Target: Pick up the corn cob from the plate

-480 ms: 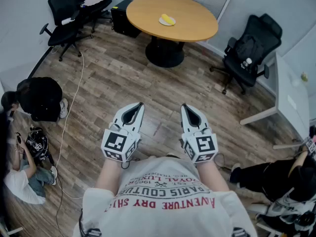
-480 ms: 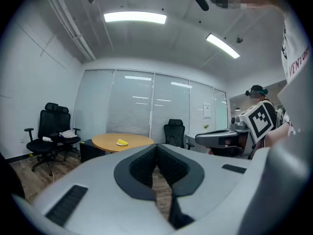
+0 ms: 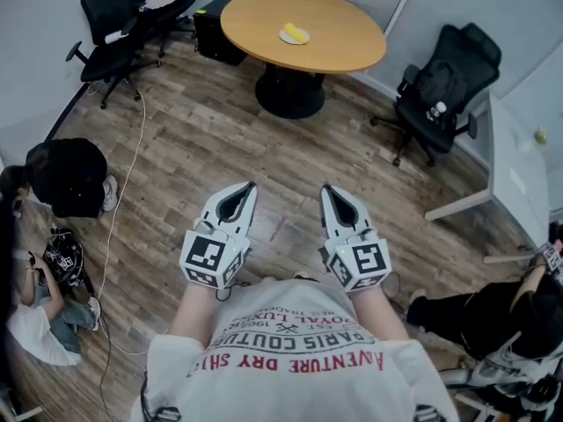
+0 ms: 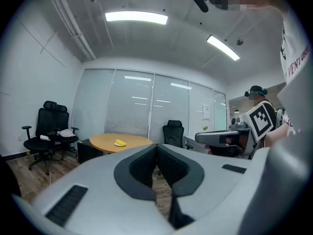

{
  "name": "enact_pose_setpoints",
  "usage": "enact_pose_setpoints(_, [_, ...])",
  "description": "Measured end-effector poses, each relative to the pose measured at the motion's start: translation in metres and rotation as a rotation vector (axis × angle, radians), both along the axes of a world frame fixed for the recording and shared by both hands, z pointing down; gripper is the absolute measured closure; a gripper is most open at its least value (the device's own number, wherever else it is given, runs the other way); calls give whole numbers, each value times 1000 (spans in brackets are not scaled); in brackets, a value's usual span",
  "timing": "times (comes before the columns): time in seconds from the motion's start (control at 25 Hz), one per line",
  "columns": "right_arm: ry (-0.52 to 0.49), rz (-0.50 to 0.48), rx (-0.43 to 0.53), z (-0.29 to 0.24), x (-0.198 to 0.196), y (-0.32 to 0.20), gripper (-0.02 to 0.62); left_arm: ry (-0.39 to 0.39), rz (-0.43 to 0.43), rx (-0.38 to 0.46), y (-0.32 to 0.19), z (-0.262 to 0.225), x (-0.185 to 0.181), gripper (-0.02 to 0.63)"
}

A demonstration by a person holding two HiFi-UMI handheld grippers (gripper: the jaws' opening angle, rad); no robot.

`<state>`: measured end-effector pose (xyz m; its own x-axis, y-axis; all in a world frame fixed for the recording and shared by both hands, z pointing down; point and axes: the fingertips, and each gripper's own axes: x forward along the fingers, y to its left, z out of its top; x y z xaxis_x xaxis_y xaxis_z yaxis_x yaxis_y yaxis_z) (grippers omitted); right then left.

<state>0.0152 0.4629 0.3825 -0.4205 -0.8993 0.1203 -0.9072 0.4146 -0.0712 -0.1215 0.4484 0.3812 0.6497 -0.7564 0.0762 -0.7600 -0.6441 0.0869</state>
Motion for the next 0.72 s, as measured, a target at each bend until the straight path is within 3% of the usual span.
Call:
enact_pose_setpoints(0.4, [-40,31,-73,23,15,-20,566,12,-39,-28,-21,16,-7,571])
enact_pose_setpoints(0.72, [-30,-14,-96,42,41,-100,566,-6,-120,-66,-84,31,8,571])
